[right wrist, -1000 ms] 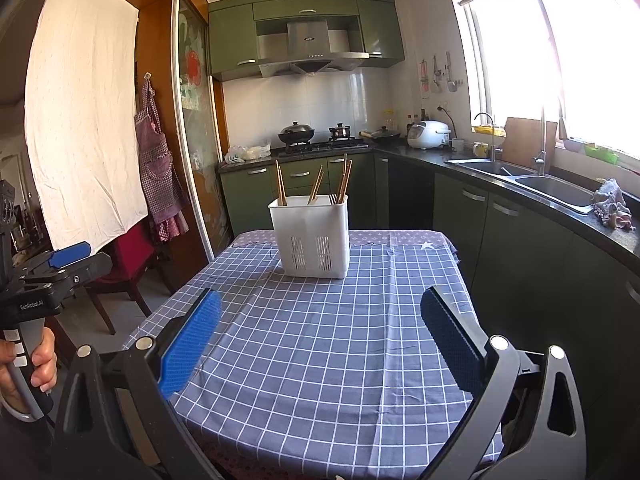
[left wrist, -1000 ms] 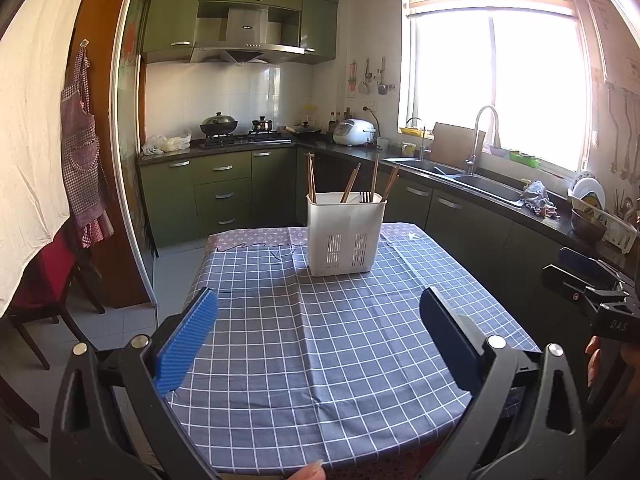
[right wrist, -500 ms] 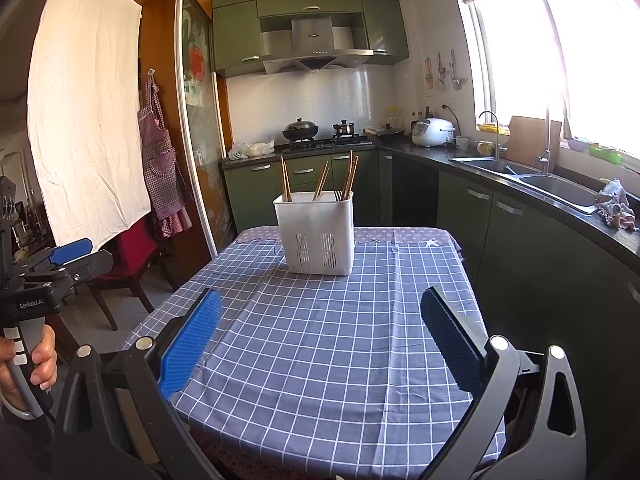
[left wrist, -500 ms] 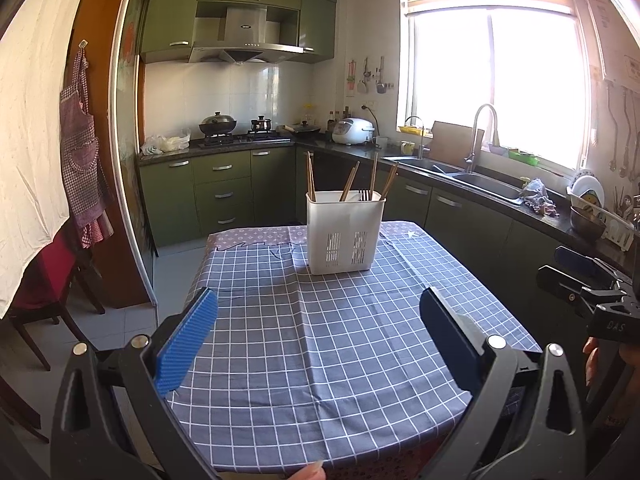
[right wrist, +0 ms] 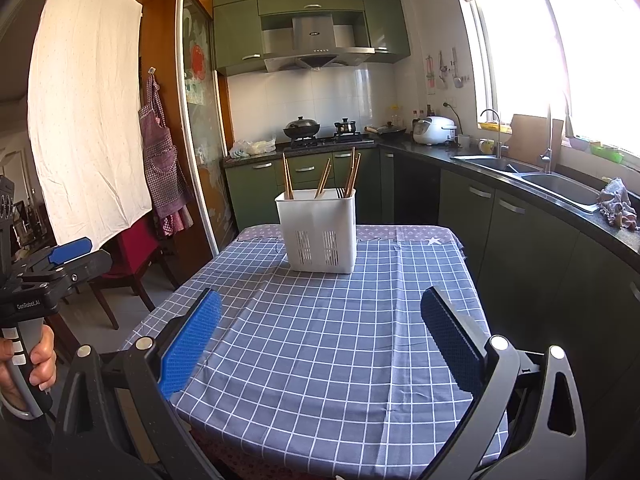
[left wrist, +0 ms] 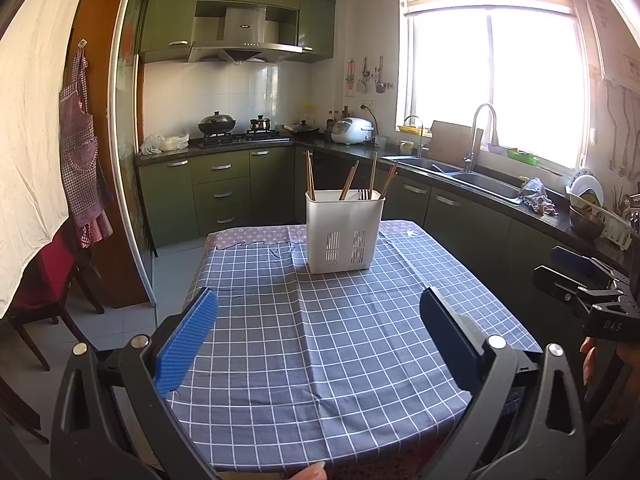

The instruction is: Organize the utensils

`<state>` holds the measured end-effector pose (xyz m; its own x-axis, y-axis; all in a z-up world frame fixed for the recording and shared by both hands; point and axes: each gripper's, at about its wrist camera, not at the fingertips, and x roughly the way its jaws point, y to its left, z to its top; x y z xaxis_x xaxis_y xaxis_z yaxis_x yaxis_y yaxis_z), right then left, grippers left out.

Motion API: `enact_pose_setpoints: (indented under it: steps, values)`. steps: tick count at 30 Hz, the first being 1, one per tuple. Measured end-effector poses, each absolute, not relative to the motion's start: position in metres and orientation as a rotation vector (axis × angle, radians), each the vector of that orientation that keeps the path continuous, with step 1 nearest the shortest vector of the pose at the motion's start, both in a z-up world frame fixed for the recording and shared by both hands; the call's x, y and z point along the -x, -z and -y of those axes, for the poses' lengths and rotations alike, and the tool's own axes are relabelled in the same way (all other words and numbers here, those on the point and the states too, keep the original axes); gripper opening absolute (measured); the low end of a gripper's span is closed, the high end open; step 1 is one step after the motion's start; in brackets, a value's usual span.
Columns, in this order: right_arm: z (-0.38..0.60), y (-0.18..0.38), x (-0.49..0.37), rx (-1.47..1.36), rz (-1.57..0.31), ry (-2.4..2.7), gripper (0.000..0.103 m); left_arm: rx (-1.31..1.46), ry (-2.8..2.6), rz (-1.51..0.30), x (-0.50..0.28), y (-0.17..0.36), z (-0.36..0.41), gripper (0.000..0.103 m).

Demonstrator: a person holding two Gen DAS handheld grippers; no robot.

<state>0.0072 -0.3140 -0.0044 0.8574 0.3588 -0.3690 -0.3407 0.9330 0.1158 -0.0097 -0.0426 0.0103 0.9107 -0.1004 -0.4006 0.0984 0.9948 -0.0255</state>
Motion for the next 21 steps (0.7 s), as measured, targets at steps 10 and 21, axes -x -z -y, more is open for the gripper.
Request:
enact_pose_setpoints:
  steps: [10, 21]
  values:
    - [0.3129, 0.0060, -0.0081, -0.048, -0.397, -0.368, 0.098, 0.010, 0.111, -0.413, 0.0111, -0.0116, 0.0417, 0.096]
    - [0.3124, 0.0100, -0.0091, -0.048, -0.405, -0.372, 0.098, 0.004, 0.106, -0.414, 0.0126, -0.0113, 0.0448, 0.096]
